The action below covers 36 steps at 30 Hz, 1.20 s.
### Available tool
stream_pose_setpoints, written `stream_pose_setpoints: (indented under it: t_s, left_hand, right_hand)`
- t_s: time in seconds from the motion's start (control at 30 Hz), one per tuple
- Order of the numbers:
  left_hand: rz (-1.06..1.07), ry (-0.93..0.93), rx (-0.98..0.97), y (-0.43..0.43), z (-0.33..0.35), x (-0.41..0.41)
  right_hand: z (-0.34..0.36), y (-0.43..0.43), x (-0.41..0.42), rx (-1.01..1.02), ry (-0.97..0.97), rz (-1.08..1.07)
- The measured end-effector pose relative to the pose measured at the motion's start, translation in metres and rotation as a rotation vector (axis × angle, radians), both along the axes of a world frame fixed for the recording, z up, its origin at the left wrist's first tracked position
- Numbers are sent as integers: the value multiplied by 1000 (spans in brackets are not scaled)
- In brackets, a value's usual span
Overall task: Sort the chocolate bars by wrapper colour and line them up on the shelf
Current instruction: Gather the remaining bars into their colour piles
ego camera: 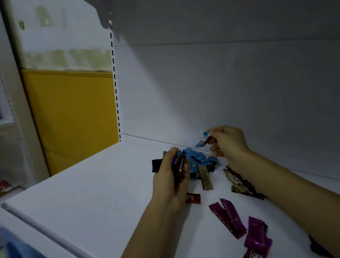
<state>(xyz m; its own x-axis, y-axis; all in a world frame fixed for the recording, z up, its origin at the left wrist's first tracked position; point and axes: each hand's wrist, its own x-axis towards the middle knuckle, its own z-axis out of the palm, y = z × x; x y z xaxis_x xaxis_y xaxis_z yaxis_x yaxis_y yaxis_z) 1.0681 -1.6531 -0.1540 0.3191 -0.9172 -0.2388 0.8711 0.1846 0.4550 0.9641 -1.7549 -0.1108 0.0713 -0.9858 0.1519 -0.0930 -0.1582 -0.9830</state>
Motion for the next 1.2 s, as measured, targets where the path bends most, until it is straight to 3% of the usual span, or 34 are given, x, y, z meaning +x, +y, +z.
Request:
stream_pose_setpoints:
  t_s: [0.2,0.23,0.33,0.37,0.43,0.57,0.77,0.9,1.07,1.2]
  left_hand:
    - [-26,-5,-50,-1,-1,3]
    - [-26,-2,-48,0,-2,2]
    - [-48,-32,-52,-1,-4,2]
    - [-70,-46,-62,-1,-3,2]
    - [-123,-73,-83,-2,1,3]
    - [-223,-154,-106,0,-2,0]
    - [-357,-283,-97,0,-3,-3]
    - [-429,-344,-99,1,-9,-12]
    - [-425,-363,-158,1,-6,-13]
    - [-432,-404,-180,2,-4,-17]
  right_hand:
    - [-8,-9,4,205,42,144]
    - [-12,-10,1,135,204,134]
    - [-21,-7,-12,-270,936,34]
    - [-24,-5,-16,-345,1083,23]
    - [-26,2,-16,-371,1198,47]
    - [-41,20,-10,-374,1221,67]
    - [-24,17,-43,-344,978,-54]
    - [-26,4,-95,-350,1065,-177]
    - [-38,-2,-121,-266,1046,-147]
    - [-29,20,-114,-454,776,-106]
